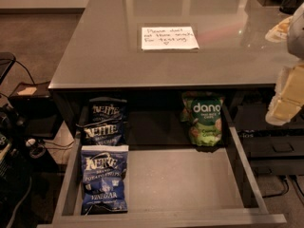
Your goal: Pick green rice chip bag from top drawer and place on counter
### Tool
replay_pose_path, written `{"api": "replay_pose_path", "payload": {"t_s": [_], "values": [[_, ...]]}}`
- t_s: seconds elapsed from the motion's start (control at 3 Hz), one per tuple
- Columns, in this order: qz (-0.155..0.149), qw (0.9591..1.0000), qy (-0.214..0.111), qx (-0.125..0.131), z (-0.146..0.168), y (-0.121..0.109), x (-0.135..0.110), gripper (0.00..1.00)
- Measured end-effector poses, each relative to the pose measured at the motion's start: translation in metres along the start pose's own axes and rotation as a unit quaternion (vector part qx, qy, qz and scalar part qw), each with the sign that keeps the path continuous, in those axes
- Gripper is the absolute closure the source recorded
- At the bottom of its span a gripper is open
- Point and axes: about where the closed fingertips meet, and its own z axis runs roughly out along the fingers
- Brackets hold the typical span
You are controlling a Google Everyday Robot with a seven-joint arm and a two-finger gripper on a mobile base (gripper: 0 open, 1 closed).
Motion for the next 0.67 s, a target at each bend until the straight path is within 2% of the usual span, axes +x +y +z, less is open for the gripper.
{"api": "replay_pose_path", "payload": {"t_s": [0.67], "values": [[0.003,0.9999,-0.010,-0.001,0.0055,0.0009,0.0014,0.00]]}}
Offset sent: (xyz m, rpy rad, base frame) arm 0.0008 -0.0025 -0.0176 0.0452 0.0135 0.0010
